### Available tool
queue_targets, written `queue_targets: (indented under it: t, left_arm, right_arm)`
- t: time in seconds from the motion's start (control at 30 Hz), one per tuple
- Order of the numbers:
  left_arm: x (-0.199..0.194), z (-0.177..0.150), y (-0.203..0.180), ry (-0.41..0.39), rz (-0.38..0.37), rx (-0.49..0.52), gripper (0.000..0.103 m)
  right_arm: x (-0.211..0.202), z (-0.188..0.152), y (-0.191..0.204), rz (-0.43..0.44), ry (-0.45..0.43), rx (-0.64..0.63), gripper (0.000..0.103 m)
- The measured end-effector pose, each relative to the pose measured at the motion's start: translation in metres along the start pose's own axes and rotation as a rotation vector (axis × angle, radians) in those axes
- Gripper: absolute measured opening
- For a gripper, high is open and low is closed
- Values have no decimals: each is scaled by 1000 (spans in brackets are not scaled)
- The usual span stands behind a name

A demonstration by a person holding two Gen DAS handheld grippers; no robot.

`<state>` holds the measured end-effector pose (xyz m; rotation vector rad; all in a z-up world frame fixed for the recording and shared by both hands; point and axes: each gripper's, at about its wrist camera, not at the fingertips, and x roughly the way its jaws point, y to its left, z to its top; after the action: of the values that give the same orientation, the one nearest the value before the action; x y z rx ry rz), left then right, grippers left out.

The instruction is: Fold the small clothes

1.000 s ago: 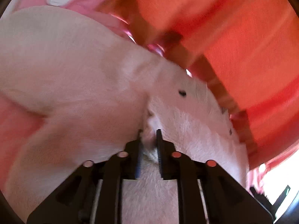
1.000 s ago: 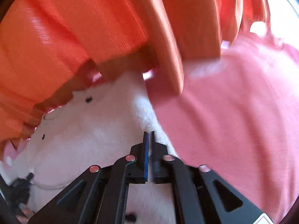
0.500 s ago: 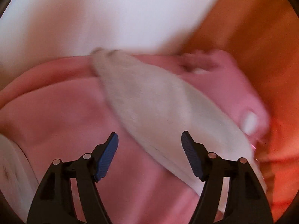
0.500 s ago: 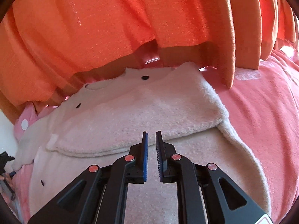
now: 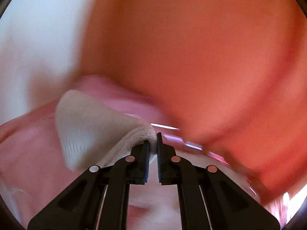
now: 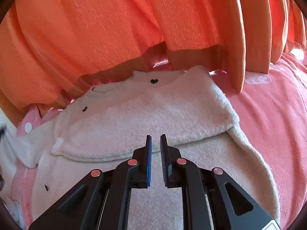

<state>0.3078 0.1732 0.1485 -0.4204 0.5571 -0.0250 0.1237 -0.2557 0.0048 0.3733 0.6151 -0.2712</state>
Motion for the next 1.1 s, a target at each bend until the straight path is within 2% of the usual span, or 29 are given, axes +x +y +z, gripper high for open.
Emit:
queue_targets:
  t: [0.07,0.13,0.2,0.27,0.33,0.4,0.47,0.5,0.53,0.6,0.7,0.77,0.83,0.9,0.93,0.97,1.0,1.03,1.07,1.1]
  left_arm:
    - [-4,-29,-63,40,-131,97,6]
    - [10,-82,-123,146,-233,163,10]
    - [32,-135,-147,259,-267,176,11]
    - [50,-177,-150,348,-255,163,14]
    - [66,-198,-132,394,-221,129,26]
    - [75,-192,-118,391,-160,86,29]
    - [69,-175,-98,340,-145,12,41]
    - [65,-159,-80,285,-111,-35,54]
    - [61,-151,-66,263,-96,-54,57]
    - [68,-138,-41,240,-40,-101,57]
    - [81,-134,-2,253,29,-205,57]
    - [94,-133,13,281,60,-243,55]
    - [107,-135,16,310,60,-269,50]
    - [112,-136,14,312,67,-248,48]
    - [113,-134,14,314,73,-240,47]
    - [117,-135,12,316,76,-235,47]
    - [118,-135,11,316,81,-233,46]
    - [121,-135,11,317,83,-231,44]
    - [114,-136,15,319,84,-225,42]
    - [114,-137,17,321,89,-223,39]
  right_arm:
    - [0,0,-2,-3,-1,4,20]
    - [1,-1,-7,-7,2,10,24]
    - [6,-2,-13,-16,20,11,25]
    - [9,-1,-18,-34,32,7,26]
    - [9,1,-20,-34,34,3,28]
    - [8,4,-18,-16,34,8,35]
    - [10,5,-12,9,43,-5,38]
    - [11,6,-7,27,49,-13,39]
    - [12,7,-3,46,56,-19,41]
    - [16,10,8,79,68,-31,45]
    - [22,14,42,91,72,-106,47]
    - [28,13,73,94,74,-207,57]
    - [41,9,102,103,86,-295,59]
    - [59,4,127,84,101,-372,59]
    - [69,2,138,72,110,-407,59]
    - [82,0,148,51,127,-450,50]
    - [89,0,153,31,130,-478,36]
    - [93,6,152,25,135,-475,8]
    - [88,16,145,54,126,-422,8]
    - [75,31,128,123,102,-309,8]
